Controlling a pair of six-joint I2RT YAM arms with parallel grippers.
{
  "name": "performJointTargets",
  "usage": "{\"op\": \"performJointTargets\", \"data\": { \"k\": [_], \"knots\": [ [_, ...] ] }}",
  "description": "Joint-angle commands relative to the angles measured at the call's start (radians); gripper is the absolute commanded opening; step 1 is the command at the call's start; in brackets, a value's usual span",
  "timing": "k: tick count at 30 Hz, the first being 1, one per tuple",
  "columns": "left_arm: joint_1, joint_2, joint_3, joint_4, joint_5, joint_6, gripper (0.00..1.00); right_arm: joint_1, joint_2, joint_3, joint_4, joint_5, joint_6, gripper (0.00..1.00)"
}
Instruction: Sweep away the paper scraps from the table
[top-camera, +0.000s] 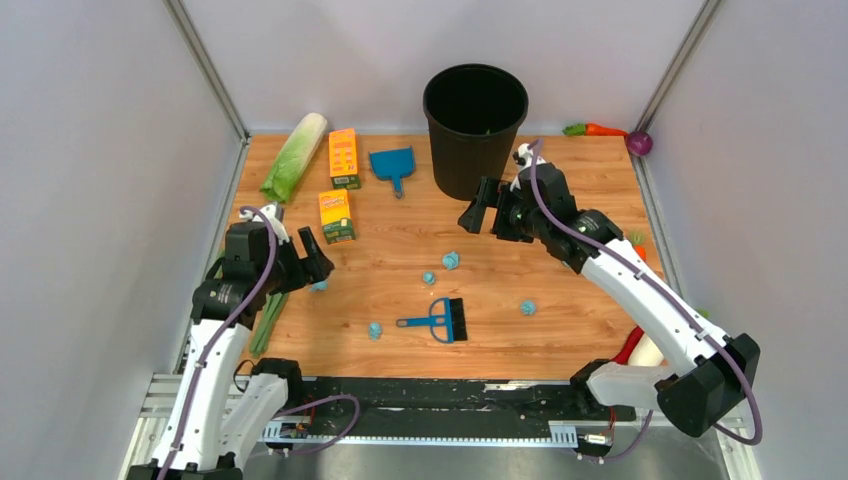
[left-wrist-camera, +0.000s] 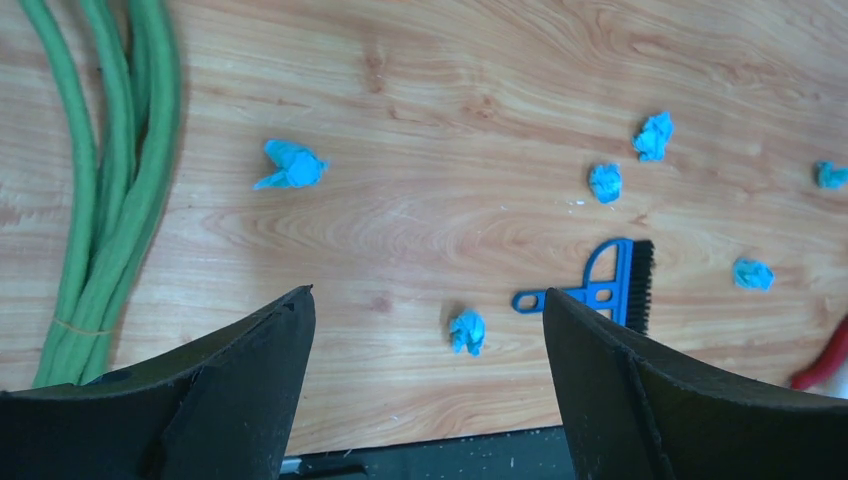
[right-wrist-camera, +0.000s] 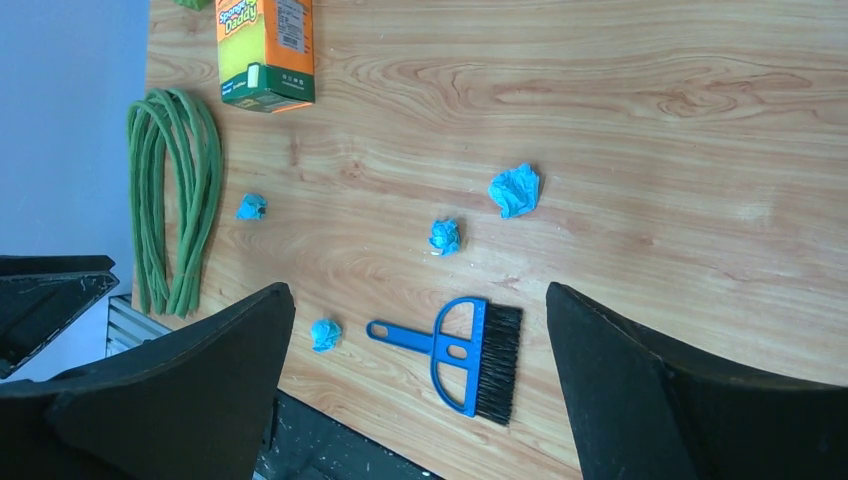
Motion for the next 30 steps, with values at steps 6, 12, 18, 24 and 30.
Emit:
{"op": "performJointTargets", "data": {
  "k": [6, 12, 18, 24, 30],
  "knots": [
    [-0.082, 0.017, 0.095, -0.019, 0.136, 0.115, 0.9, 0.01, -0.081, 0.015, -0.079, 0.042, 0.008, 1.0],
    [-0.312, 0.073, 0.202, -0.094, 0.097, 0.292, 0.9, 0.016, -0.114, -0.051, -0.132, 0.041, 0.047, 1.0],
    [-0.516, 0.23, 0.196, -0.041, 0.113, 0.348, 0.85, 0.02, -0.16, -0.116, -0.152, 0.077, 0.093, 1.0],
    [-0.718, 0.454, 0.219, -0.001, 0.042, 0.521, 0.83, 0.02, -0.18, -0.156, -0.165, 0.093, 0.129, 1.0],
    [-0.791, 0.509, 0.146, 0.127, 0.062, 0.706, 0.82, 0.02, -0.223, -0.169, -0.201, 0.122, 0.16, 1.0]
  ]
}}
